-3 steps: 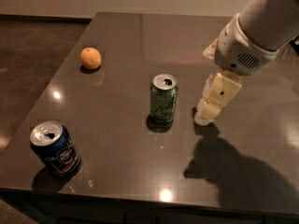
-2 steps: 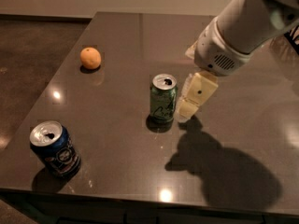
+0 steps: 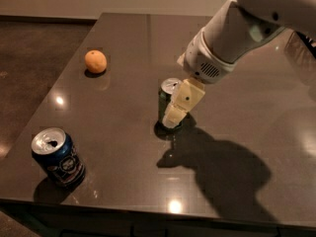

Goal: Move green can near orange

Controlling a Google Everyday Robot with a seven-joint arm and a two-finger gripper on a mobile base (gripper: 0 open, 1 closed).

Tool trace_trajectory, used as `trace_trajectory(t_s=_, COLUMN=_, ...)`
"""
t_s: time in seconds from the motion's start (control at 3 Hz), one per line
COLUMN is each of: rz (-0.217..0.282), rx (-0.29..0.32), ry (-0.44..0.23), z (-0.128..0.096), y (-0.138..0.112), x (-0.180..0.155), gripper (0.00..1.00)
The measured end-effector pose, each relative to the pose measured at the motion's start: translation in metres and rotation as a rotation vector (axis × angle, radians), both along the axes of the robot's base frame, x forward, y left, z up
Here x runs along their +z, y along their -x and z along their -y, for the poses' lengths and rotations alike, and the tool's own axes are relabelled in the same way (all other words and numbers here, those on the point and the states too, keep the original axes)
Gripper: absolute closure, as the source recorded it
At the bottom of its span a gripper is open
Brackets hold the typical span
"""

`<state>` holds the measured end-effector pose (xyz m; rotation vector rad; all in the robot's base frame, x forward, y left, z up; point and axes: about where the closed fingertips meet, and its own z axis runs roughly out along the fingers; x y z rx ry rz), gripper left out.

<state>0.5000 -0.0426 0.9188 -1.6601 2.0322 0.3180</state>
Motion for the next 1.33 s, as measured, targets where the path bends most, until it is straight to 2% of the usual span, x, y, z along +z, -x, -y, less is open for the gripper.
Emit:
trace_trajectory(t_s=0.33, rz=-0.012, rx=0.014, ry=0.004, z=-0.0062, y=-0.0044, x=-0.011, gripper=0.0)
trace_trajectory(t_s=0.67, rz=-0.017, rx=0.023, ry=0.009, z=-0.0078, y=-0.0044, x=-0.014, gripper=0.14)
trace_trajectory(t_s=1.33, rz=-0.03, rx=0.052, ry=0.0, z=-0.013, y=-0.0066, x=-0.0045, gripper=0.61)
